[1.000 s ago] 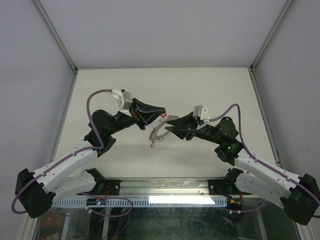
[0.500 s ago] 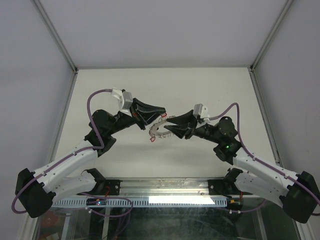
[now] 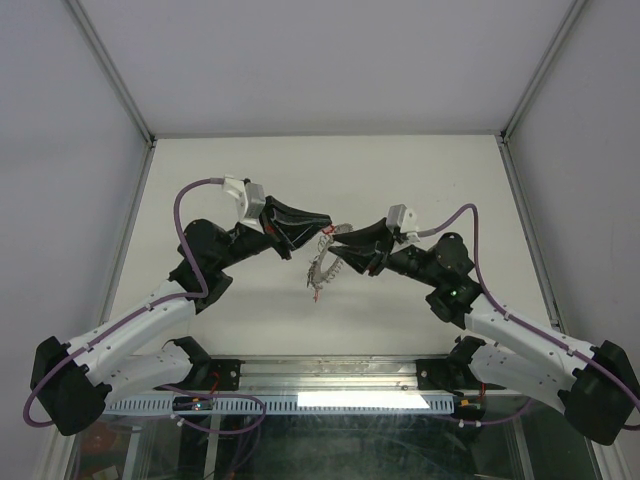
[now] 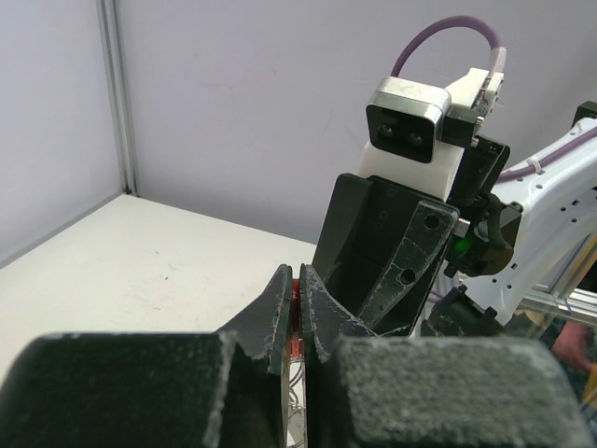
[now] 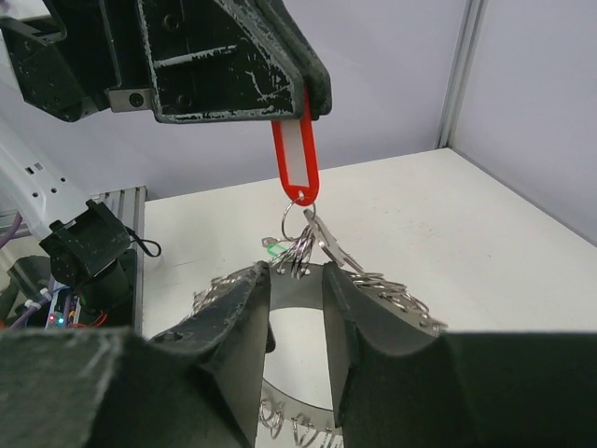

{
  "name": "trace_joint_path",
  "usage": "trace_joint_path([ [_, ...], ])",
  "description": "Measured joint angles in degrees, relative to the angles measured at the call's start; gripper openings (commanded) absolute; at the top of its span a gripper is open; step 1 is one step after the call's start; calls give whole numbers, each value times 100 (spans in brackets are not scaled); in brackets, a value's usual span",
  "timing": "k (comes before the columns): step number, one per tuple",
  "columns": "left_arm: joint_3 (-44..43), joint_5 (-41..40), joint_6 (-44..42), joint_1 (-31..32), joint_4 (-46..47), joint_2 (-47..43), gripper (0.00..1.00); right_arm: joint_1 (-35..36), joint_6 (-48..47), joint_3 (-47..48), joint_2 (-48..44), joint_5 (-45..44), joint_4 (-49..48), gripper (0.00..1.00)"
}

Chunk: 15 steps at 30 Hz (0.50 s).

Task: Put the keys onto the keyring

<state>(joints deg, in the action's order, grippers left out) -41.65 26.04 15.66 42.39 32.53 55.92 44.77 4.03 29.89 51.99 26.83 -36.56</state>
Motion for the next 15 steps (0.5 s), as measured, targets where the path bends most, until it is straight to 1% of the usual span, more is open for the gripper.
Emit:
trace_joint_path([
  [3,0,2,0,0,2,11,0,0,26,0,0,-57,-9,33],
  [5,0,9,2,0,2,33,0,0,42,0,0,-92,-9,33],
  [11,0,33,2,0,2,70,0,0,59,11,0,-120,-11,25],
  [15,0,74,2,0,2,72,0,0,66,11,0,-138,-13,15],
])
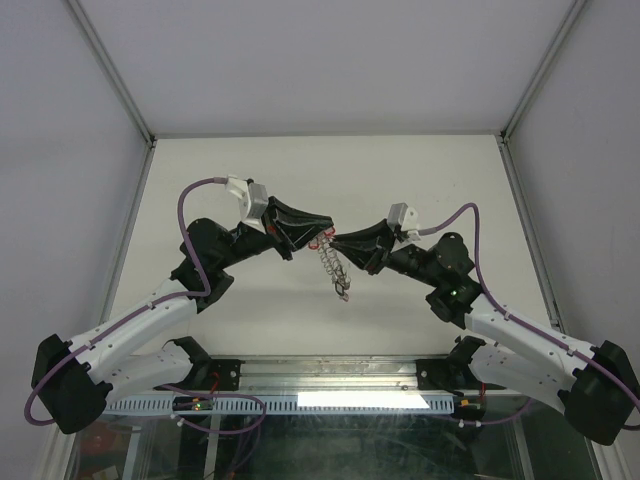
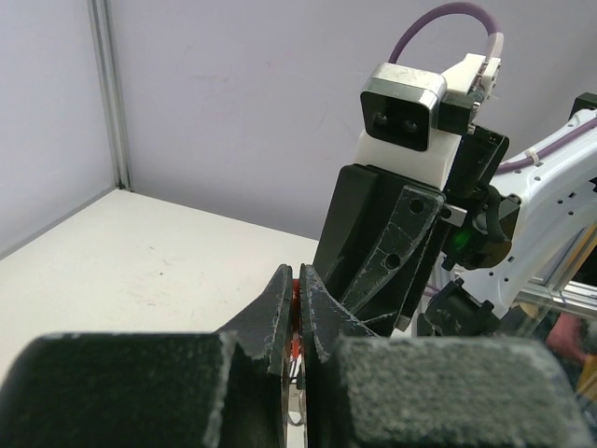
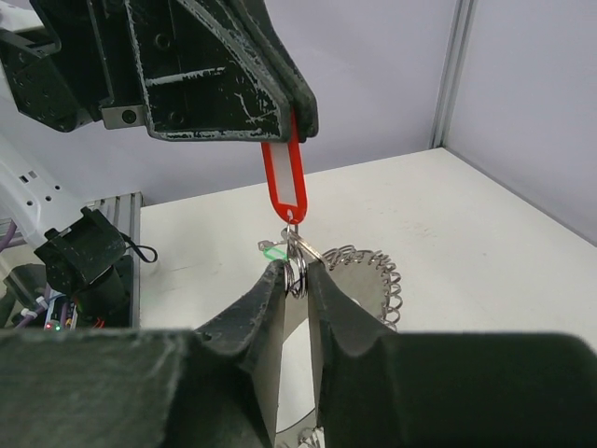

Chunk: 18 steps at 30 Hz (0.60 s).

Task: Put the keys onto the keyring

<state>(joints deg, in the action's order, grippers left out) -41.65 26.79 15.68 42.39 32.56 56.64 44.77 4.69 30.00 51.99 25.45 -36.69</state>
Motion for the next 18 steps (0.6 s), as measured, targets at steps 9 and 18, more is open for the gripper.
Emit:
trace_joint_path([
  [9,0,28,-2,0,-11,0,0,0,-9,2,-9,-42,37,0],
  [18,0,-160,-173,2,-275,-212,0,0,-109,83,-192,-111,334,0],
])
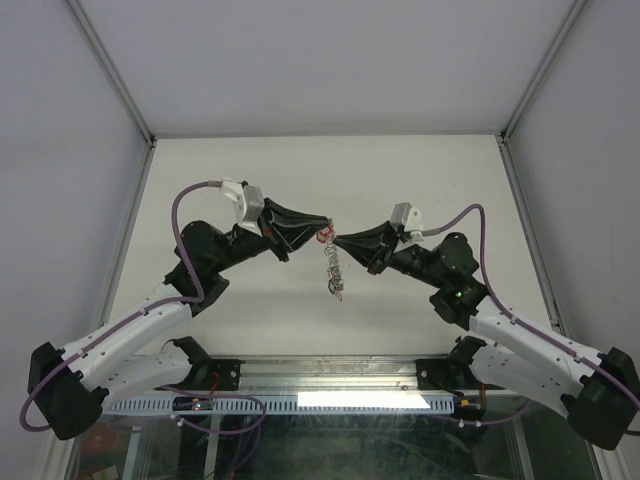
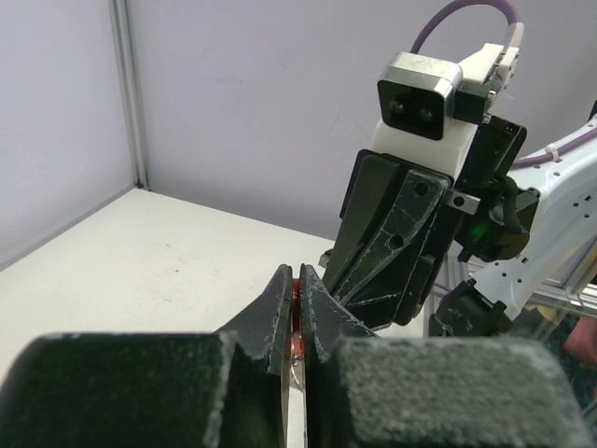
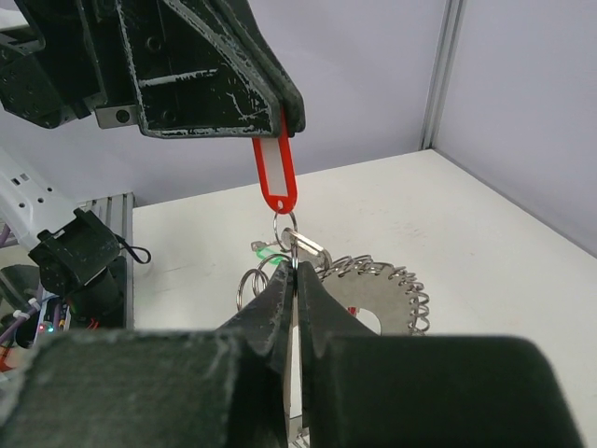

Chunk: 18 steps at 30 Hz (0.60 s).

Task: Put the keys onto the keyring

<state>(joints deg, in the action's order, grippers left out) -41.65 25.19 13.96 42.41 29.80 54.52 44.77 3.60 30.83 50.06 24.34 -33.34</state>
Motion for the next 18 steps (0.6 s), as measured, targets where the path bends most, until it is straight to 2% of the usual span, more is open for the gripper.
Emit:
trace_joint_path([
  [9,0,-262,-225,2,-431,-396,0,17,-105,173,-210,0,249,0],
  [18,-192,-229,-306,2,-542,-267,0,15,-162,433,-175,107,717,0],
])
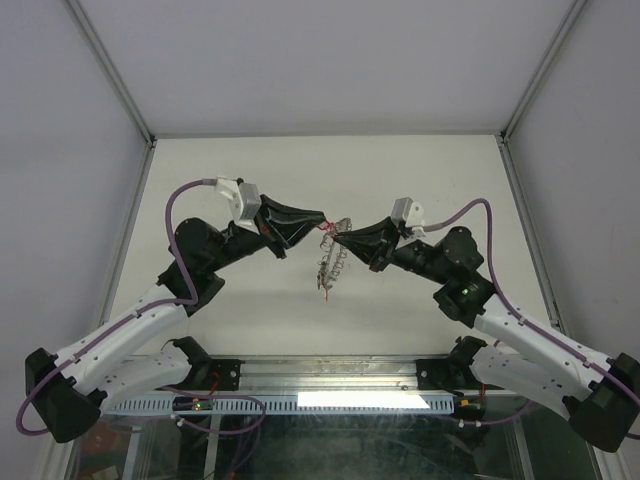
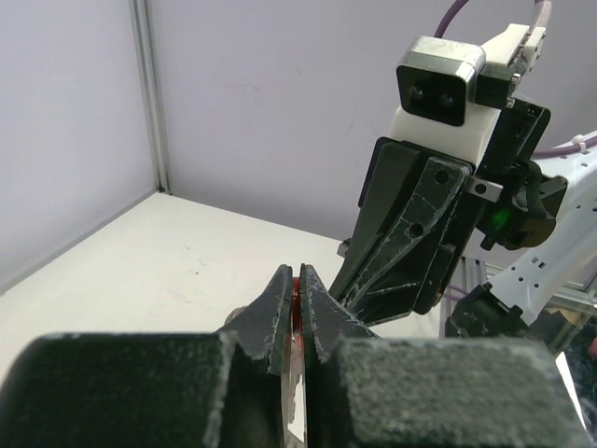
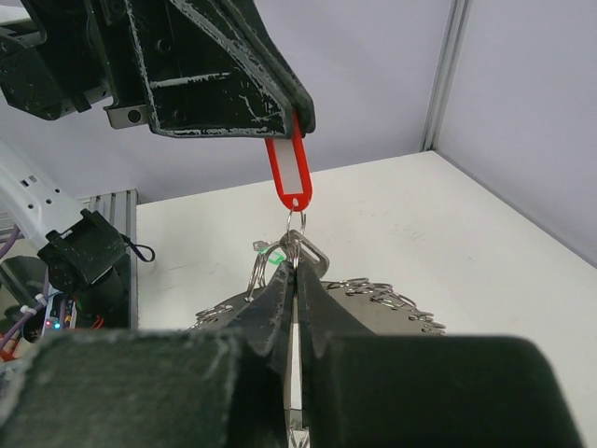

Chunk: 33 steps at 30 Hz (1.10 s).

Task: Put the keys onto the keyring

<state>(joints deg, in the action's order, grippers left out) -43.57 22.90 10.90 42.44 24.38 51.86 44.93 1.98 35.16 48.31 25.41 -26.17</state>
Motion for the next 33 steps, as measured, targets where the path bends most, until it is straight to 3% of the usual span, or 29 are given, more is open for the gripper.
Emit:
trace_joint_path([
  [22,-577,664,13,4,55,809,0,-4,0,127,164,203,153,0],
  [33,-715,765,20,315,197,1200,0,-4,11,127,168,232,197,0],
])
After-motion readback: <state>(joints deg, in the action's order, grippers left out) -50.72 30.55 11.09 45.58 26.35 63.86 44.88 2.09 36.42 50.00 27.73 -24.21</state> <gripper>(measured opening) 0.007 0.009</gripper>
